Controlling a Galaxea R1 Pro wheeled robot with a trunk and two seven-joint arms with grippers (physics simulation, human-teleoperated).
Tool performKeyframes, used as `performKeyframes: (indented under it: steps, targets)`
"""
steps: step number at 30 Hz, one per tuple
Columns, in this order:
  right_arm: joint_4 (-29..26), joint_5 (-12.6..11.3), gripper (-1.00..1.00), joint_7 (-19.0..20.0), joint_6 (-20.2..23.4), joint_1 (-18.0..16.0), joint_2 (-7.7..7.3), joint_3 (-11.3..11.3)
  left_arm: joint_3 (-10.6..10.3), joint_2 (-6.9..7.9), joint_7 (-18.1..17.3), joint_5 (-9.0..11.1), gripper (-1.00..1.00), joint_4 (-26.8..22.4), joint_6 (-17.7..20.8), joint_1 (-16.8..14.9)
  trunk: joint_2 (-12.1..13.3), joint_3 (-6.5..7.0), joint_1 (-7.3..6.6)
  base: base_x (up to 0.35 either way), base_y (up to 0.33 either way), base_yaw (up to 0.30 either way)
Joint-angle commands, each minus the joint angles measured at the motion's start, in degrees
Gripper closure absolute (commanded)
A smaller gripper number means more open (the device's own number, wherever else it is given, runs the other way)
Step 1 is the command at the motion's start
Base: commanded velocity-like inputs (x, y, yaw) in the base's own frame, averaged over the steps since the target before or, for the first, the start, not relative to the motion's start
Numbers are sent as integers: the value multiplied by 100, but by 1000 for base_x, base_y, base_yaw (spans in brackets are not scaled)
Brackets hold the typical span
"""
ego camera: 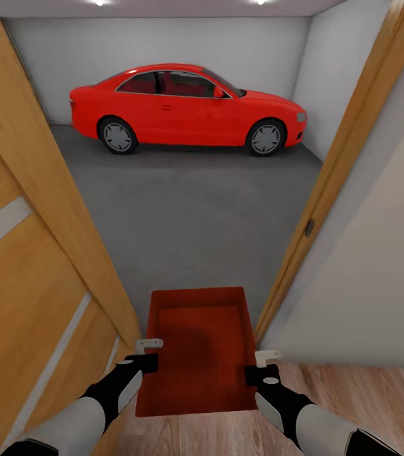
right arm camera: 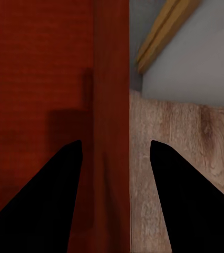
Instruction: Move the two storage containers from the living room to the garage. In the garage, place one container on the floor and stack the other container on top of it (either order is fine).
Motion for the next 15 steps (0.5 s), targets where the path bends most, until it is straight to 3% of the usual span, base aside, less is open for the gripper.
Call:
performKeyframes:
  steps: [1,5,15]
  targets:
    - [17,-194,100,-22,64,-8,2,-7,-291,2,70,39,100,-33,25,1,-9,-9,4,96,228,0]
    - [17,-194,100,-19,64,-8,2,-7,-291,1,74,39,100,-33,23,1,-9,-9,4,49,120,0]
    - [17,-194,100,-17,64,-8,2,-7,-291,1,84,39,100,-33,13,1,-9,-9,4,3,8,0]
